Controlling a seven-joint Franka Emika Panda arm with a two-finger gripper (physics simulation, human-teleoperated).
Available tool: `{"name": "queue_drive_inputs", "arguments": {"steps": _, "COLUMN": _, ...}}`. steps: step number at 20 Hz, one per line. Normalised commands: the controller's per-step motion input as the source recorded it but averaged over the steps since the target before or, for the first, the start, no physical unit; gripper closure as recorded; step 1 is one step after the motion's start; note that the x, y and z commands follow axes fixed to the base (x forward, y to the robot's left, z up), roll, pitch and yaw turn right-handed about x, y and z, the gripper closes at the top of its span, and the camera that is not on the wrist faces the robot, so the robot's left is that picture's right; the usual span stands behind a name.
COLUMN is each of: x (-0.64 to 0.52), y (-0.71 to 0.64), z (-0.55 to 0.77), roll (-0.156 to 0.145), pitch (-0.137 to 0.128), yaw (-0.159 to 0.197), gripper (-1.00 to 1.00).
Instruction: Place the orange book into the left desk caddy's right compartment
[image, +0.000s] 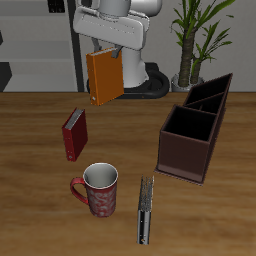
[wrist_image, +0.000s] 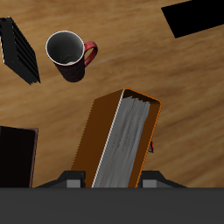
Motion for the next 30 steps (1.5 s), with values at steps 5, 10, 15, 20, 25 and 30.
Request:
{"name": "queue_drive_inputs", "arguments": {"steps": 5, "x": -0.11, "y": 0.49, "z": 0.07, "roll": 0.070, "pitch": -0.011, "yaw": 0.040, "gripper": 1.00}}
{"name": "queue_drive_inputs", "arguments": {"steps": 10, "x": -0.19, "y": 0.61, "z": 0.07, "roll": 0.061, "pitch": -0.010, "yaw": 0.029, "gripper": 1.00}}
{"name": "queue_drive_inputs", "arguments": {"steps": 15, "x": 0.00, "y": 0.42, "z": -0.03, "roll": 0.024, "pitch": 0.033, "yaw": 0.009, "gripper": 1.00}}
{"name": "queue_drive_inputs", "arguments": {"steps": 20, "x": 0.10, "y": 0.33, "z": 0.04, "roll": 0.027, "pitch": 0.019, "yaw": 0.034, "gripper": 1.00}}
{"name": "queue_drive_inputs", "arguments": {"steps": 25, "x": 0.19, "y": 0.36, "z": 0.01, "roll": 0.014, "pitch": 0.023, "yaw": -0.004, "gripper": 1.00}}
{"name": "queue_drive_inputs", "arguments": {"steps": 30, "x": 0.23, "y": 0.26, "z": -0.01, "roll": 0.012, "pitch": 0.017, "yaw": -0.006, "gripper": 1.00}}
